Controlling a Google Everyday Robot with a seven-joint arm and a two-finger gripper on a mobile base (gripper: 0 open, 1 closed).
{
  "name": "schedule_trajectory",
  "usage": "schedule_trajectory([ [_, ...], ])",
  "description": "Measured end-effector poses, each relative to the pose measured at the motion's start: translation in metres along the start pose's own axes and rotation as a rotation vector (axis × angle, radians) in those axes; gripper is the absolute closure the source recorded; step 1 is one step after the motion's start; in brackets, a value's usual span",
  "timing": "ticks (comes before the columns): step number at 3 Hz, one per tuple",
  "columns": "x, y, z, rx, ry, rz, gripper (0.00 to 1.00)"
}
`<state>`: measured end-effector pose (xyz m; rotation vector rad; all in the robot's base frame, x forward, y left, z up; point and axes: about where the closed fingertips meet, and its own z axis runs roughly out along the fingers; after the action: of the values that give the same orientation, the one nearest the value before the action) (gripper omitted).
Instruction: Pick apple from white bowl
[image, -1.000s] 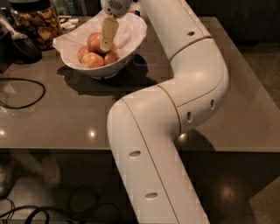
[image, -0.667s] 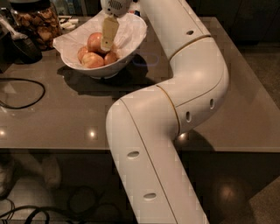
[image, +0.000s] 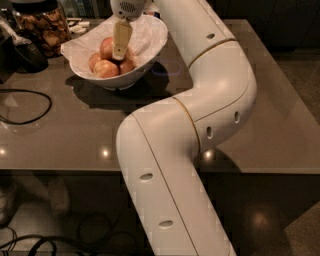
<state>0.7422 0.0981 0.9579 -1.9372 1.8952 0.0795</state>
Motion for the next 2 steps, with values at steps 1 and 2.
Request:
schedule_trajectory([
  [1, -0.0108, 0.0019, 0.0034, -0.003, 0.012, -0.033, 0.25],
  [2, -0.0158, 0.0029, 0.0049, -0.004, 0.018, -0.051, 0.25],
])
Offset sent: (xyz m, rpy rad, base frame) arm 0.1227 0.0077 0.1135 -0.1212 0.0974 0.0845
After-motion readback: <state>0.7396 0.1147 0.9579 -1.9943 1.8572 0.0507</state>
